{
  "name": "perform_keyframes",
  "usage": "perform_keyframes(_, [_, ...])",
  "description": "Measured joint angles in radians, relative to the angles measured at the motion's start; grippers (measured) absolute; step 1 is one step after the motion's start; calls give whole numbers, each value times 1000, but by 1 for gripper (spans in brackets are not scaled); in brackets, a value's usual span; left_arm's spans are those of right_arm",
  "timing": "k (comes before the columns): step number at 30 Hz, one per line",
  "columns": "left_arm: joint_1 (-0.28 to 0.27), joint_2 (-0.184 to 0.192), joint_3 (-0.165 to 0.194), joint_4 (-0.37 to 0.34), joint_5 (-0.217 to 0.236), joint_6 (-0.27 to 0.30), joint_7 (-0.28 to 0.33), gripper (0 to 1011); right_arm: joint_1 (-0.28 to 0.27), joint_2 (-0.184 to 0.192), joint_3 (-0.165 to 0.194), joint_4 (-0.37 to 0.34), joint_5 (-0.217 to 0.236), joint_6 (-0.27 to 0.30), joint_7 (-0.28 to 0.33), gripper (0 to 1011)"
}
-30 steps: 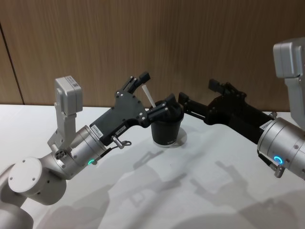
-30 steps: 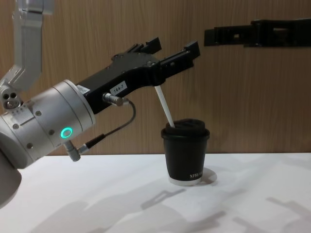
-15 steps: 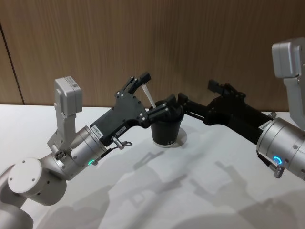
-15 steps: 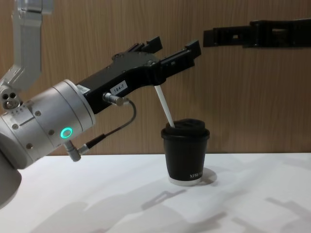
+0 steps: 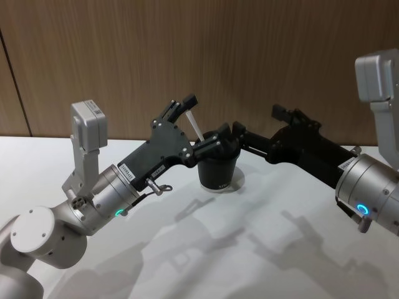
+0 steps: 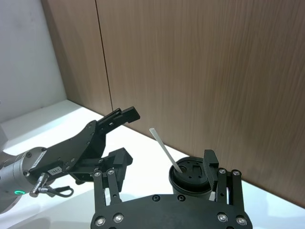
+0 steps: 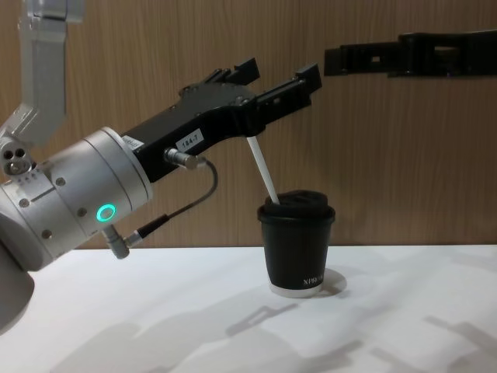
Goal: Pick up the straw with one hand, pass it to the other hand, and insert it into the cup.
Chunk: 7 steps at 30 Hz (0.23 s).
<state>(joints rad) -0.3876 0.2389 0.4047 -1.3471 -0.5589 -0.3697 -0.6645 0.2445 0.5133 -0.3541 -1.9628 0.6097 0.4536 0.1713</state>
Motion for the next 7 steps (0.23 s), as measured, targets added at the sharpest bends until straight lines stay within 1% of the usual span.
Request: perform_keyframes(7, [0, 0, 0, 0, -1, 0, -1, 1003, 0, 0, 0, 0, 0, 1, 0, 1001])
